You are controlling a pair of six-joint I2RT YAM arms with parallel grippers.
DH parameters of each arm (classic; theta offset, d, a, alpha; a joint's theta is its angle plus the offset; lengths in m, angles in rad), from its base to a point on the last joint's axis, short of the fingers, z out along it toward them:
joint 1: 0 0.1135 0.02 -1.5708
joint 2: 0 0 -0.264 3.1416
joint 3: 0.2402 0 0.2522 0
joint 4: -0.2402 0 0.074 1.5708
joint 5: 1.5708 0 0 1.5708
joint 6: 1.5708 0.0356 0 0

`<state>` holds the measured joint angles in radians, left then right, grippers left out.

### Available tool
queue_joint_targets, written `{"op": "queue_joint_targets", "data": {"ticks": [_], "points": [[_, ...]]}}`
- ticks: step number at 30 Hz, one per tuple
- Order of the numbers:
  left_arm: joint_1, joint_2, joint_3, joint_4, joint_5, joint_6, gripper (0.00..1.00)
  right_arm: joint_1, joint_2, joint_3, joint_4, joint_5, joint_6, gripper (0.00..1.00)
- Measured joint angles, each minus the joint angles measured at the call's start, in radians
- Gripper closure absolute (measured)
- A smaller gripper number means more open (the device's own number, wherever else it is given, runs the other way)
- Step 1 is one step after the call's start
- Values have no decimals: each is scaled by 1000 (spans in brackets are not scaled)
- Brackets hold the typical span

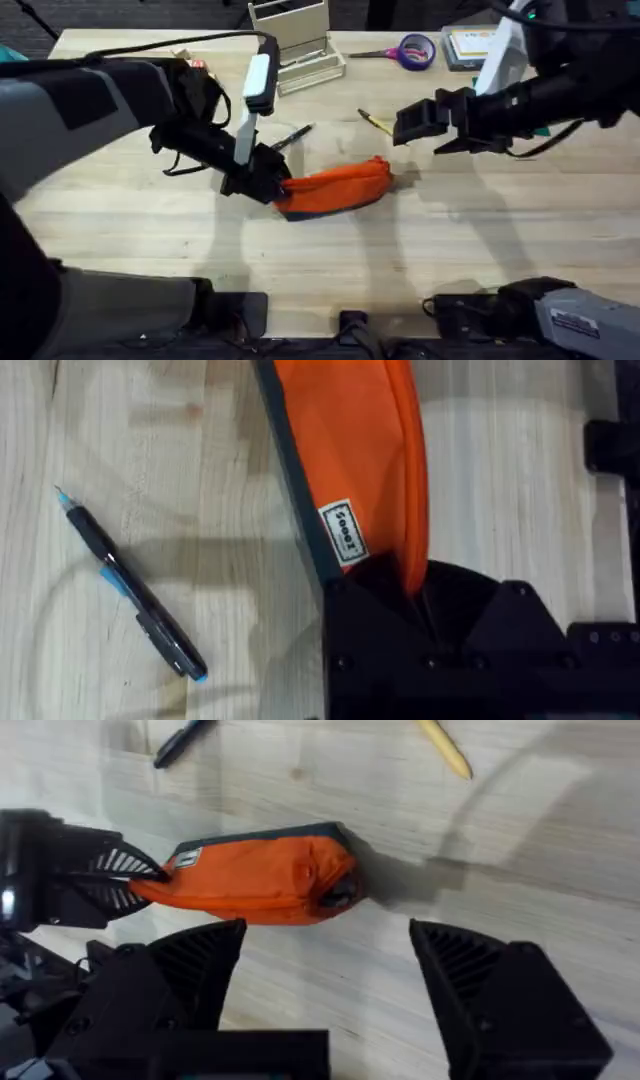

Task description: Unzip the bag, pick up the pens from the table one at a time and place them inside, then zip the bag closed.

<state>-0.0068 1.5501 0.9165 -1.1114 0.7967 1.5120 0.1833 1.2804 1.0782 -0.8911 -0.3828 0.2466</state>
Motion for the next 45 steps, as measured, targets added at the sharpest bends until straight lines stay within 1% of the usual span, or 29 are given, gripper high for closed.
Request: {"op": "queue_joint_targets", "data": {"ticks": [8,18,21,31,45], "points": [[0,0,0,0,0,0,956,0,67,0,4,0,-51,4],[0,0,0,0,0,0,956,3,76,0,33,0,-115,4],[0,0,0,1,0,0,956,21,76,0,41,0,-121,4],[0,0,0,0,0,0,956,121,76,0,112,0,-155,4],[0,0,0,0,0,0,956,129,83,0,113,0,-166,4]]}}
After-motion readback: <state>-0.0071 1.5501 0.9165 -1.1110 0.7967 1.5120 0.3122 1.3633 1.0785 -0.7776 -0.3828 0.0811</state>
